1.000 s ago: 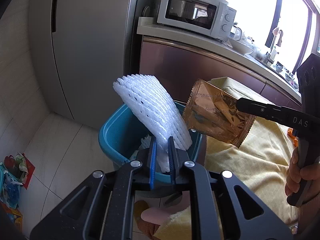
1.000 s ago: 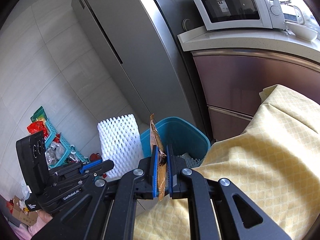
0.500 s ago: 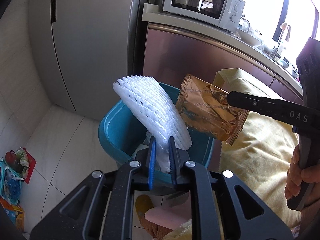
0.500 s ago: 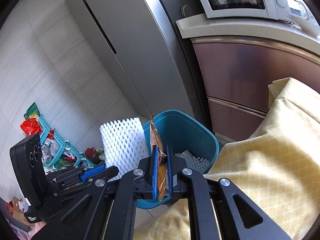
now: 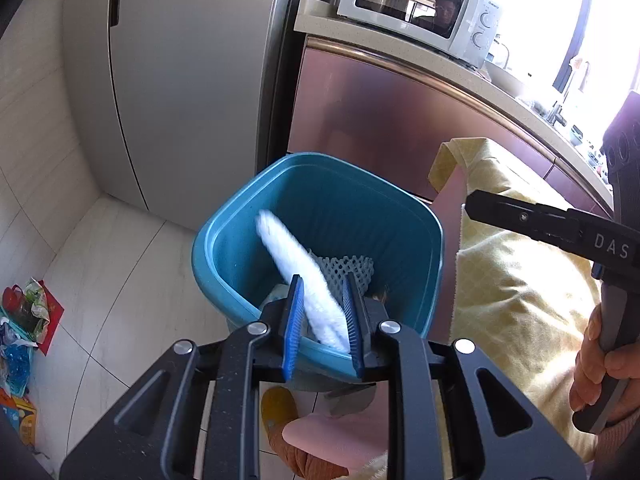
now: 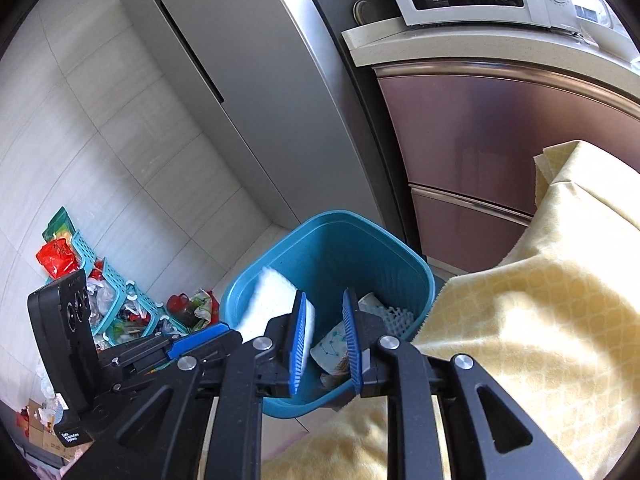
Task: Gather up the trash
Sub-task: 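Open the left tool over the bin while the right tool releases the brown wrapper, then move both open tools back over the table toward the remaining trash, then grasp the white plastic bag with the right tool while the left tool grasps an orange peel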
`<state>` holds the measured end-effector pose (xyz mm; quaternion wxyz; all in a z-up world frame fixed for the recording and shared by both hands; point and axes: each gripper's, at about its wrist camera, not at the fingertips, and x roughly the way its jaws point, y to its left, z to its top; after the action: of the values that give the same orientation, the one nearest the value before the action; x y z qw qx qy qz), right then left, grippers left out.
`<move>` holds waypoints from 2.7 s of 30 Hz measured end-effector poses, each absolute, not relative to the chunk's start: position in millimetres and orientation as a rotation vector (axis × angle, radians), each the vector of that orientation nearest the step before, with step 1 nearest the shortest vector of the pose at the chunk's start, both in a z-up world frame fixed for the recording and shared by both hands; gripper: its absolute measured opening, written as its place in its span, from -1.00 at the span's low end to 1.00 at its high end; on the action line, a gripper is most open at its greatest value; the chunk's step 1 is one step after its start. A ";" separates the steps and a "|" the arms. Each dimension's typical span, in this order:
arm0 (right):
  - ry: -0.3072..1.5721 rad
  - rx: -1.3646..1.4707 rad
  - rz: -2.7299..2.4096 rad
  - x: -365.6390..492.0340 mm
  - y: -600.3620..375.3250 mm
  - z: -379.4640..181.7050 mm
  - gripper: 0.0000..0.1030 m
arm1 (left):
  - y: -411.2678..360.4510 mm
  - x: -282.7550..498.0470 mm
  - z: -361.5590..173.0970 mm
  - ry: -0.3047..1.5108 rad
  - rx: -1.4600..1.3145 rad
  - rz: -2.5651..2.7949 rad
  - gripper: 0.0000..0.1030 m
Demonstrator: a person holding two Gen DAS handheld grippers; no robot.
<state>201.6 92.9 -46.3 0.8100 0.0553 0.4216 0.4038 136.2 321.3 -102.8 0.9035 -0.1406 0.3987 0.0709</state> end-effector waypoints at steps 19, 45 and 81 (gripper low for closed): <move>0.755 0.150 0.809 149.4 -17.6 -10.1 -0.27 | 253.5 103.3 -49.5 0.671 -0.201 -0.045 -0.19; 0.644 0.293 0.171 87.3 -305.5 -32.0 -0.19 | -37.5 162.7 -46.7 0.791 0.013 -0.618 -0.09; 0.711 0.450 0.025 108.5 -431.5 -78.9 -0.83 | -151.8 221.0 -74.8 0.924 0.094 -0.609 -0.46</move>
<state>108.5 -431.5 -78.9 0.9127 0.2185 0.3450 0.0120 221.0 -151.8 -74.8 0.8497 0.0444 0.4387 -0.2891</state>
